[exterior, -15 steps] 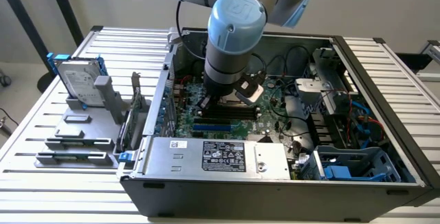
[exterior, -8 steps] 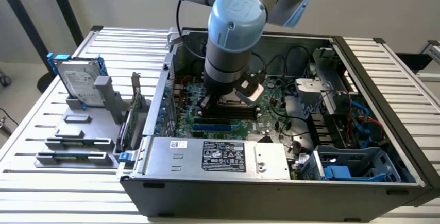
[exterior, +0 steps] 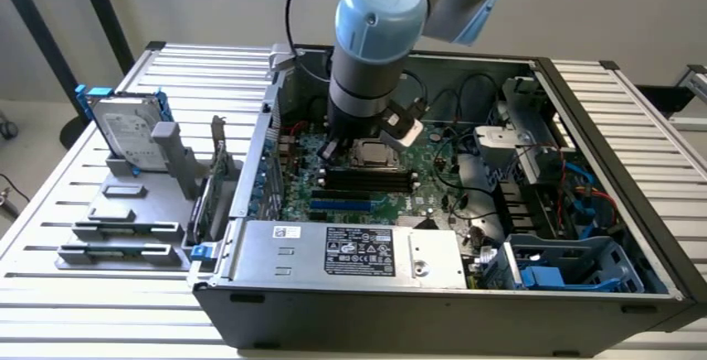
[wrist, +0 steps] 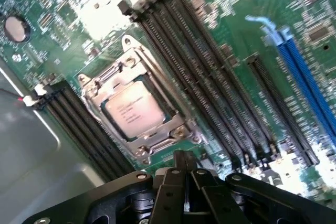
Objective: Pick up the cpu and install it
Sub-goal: 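Install the first cpu locking lever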
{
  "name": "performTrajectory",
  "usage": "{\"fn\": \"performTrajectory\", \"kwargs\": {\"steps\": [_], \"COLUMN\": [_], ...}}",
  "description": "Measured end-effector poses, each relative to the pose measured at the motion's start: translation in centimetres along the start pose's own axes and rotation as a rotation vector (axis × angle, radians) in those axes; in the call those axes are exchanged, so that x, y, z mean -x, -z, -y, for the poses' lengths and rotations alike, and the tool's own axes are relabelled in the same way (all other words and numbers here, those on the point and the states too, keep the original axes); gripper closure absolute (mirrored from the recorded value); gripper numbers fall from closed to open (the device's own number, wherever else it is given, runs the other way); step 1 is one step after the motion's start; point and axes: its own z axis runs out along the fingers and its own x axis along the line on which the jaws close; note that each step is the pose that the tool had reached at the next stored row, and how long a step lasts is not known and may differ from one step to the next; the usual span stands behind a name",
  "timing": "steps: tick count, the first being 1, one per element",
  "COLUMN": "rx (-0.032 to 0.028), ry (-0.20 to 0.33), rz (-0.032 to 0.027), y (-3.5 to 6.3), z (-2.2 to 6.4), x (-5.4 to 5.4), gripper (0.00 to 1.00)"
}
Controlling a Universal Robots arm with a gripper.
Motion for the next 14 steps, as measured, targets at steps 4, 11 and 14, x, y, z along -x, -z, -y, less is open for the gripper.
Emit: {"fn": "performTrajectory", "kwargs": {"steps": [4, 11, 14], "rx": [-0.0074, -0.0181, -0.0206], "ry": [0.013, 0.041, 0.054], "rz": [0.0069, 0.019, 0.024], "y": [-0.02, -0.24, -0.42], "z": [0.59, 1.52, 1.91], "x": [-0.8, -2.1, -2.6], "gripper": [0.89, 0.89, 0.89]}}
